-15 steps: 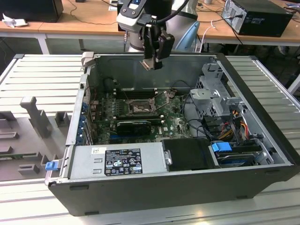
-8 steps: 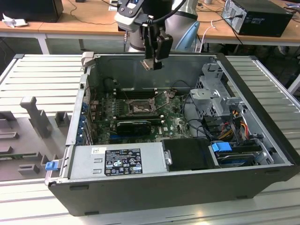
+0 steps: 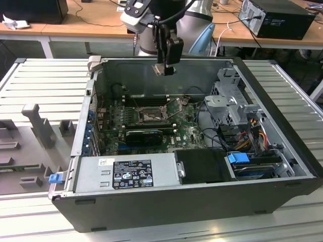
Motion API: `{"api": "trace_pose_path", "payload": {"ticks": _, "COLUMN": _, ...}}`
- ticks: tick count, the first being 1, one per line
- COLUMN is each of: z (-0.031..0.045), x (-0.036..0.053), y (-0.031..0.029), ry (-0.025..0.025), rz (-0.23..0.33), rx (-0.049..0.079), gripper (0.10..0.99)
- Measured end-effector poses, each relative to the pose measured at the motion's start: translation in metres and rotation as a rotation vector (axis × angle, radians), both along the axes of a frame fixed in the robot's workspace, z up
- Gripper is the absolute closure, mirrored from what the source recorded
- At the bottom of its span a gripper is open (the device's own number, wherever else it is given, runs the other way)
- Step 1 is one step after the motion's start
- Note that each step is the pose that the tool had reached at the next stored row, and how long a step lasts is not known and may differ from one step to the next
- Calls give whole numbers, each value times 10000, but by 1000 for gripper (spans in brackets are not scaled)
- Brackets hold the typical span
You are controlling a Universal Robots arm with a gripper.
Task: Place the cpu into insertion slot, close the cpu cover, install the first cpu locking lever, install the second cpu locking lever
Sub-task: 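Place the cpu into insertion slot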
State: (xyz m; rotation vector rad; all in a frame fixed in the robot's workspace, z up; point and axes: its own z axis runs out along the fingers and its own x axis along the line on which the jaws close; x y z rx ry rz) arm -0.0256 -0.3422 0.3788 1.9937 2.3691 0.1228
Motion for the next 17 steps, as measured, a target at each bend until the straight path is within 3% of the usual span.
{"api": "trace_pose_path", "payload": {"ticks": 12, "z": -4, "x": 0, "y": 0, "ry": -1, "rz": -1604, "rx": 2, "gripper": 557}}
{"api": "trace_pose_path", "payload": {"ticks": 17, "z": -44, "x": 0, "y": 1, "ry": 30, "rz": -1762, "rx": -5, "gripper": 557}}
